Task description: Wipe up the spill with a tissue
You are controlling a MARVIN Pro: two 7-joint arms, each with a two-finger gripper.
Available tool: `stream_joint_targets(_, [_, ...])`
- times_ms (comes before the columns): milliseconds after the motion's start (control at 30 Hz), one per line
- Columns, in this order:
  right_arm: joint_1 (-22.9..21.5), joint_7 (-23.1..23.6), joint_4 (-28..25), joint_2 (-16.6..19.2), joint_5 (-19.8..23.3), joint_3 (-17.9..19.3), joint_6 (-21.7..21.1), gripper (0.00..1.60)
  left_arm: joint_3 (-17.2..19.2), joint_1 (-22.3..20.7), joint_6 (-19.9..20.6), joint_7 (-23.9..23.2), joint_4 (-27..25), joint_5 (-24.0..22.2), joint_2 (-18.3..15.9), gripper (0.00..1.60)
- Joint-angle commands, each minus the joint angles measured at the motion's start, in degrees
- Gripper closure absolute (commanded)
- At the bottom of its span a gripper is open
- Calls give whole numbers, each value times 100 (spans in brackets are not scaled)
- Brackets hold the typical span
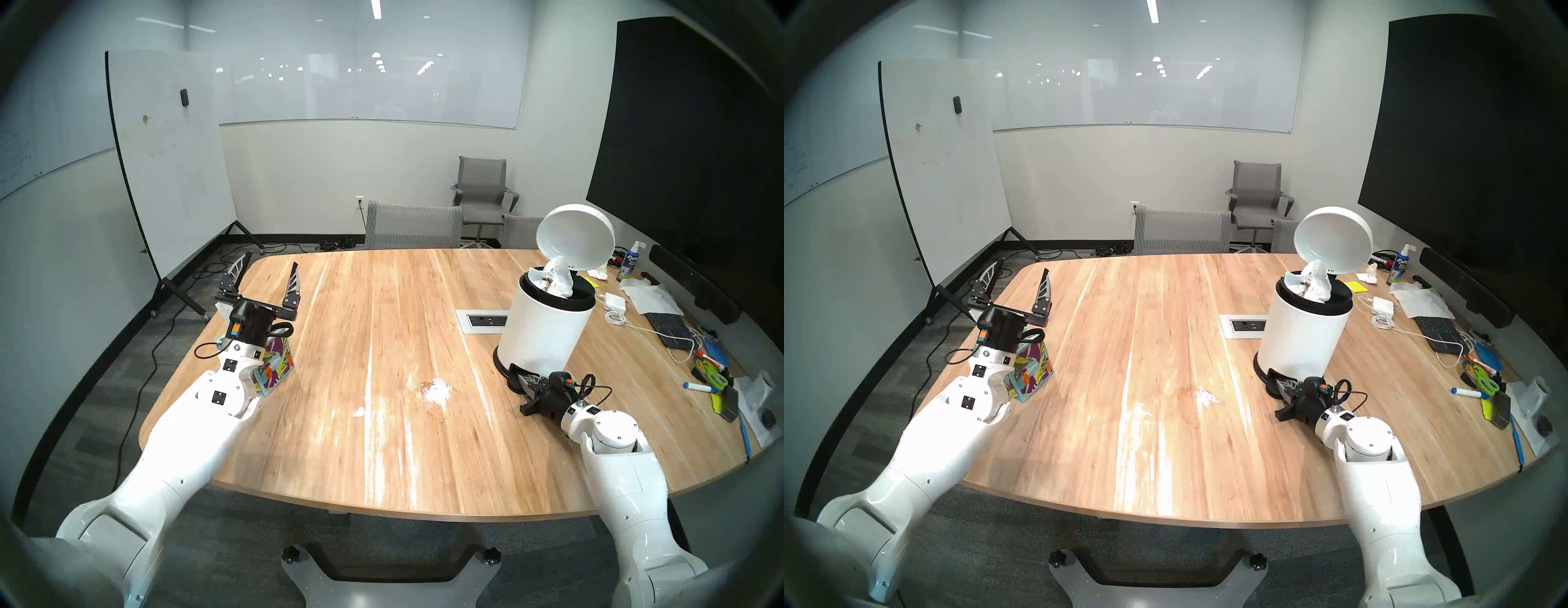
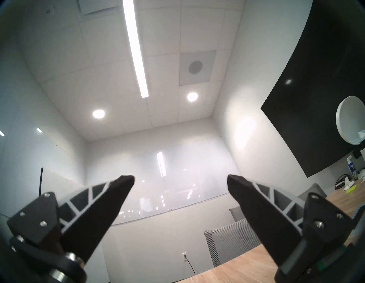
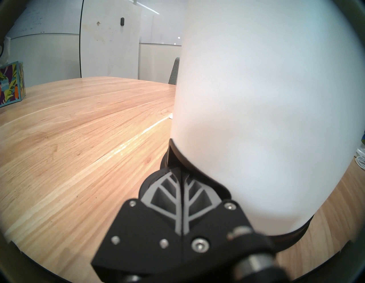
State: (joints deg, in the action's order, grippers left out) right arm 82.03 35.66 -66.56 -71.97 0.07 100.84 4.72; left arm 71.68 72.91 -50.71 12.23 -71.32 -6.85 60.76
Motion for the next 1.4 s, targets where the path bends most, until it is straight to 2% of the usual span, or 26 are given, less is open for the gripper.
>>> stream_joint_targets(0, [271,22,227,-12,-64,-50,-105,160,264,437,-429,26,-705,119,-482,0])
stream_joint_targets(233, [287,25,250,-9,-74,-56,-114,160,492,872,-429,48,-1279,227,-803,0])
stream_joint_targets(267, [288,26,253,-8,-75,-57,-115,160,514,896,-429,48,-1190,244,-827,0])
stream_joint_targets(333, [291,29,259,-7,-77,-58,-118,160,585,1069,-429,61,-1497,272,-921,0])
stream_joint_targets(833, [304,51,305,5,-98,-70,-148,160,1115,2178,-429,187,-2633,439,-1421,0])
stream_joint_targets(900, [305,52,310,7,-101,-72,-153,160,1195,2361,-429,214,-2911,445,-1477,0])
stream_joint_targets(933, [306,53,313,8,-102,-73,-156,160,1204,2298,-429,215,-2748,464,-1478,0])
stream_joint_targets(967, [306,54,316,9,-104,-74,-158,160,1265,2472,-429,233,-2928,463,-1512,0])
stream_joint_targets(1200, [306,62,339,17,-116,-85,-181,160,1540,2924,-429,334,-3425,511,-1636,0])
stream_joint_targets(1367, [303,69,357,25,-128,-94,-202,160,1804,3400,-429,426,-3893,522,-1701,0])
